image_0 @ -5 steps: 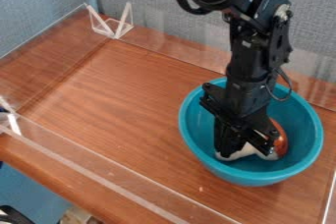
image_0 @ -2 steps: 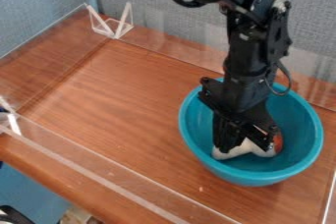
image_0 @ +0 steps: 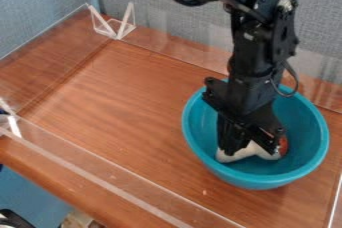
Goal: Remove the mushroom from inside the blue bowl and put it on the table
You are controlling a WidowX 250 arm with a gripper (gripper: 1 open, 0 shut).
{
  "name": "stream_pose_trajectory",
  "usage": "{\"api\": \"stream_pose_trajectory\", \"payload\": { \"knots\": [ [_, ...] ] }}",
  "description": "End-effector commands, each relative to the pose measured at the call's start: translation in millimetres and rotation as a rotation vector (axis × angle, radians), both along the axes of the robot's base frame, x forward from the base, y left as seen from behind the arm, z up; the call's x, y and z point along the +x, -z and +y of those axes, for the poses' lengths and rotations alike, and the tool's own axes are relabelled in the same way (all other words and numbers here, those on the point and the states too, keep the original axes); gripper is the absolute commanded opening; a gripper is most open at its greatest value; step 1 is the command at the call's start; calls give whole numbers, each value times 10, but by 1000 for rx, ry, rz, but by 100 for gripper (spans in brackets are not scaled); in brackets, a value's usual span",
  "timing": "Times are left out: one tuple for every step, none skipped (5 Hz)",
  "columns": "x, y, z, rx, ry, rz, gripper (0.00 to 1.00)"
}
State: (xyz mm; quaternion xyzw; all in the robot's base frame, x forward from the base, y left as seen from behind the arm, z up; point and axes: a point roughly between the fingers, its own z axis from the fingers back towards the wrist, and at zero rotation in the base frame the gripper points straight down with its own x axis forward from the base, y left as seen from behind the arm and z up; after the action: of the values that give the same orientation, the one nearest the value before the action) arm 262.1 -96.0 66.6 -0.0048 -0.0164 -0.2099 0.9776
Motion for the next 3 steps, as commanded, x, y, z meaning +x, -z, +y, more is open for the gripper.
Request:
{"api": "stream_pose_trajectory", "payload": {
  "knots": [
    [12, -188, -46, -23, 9, -74, 0],
    [-1, -212, -54, -27, 8, -87, 0],
    [-13, -234, -62, -31, 8, -101, 0]
  ]
}}
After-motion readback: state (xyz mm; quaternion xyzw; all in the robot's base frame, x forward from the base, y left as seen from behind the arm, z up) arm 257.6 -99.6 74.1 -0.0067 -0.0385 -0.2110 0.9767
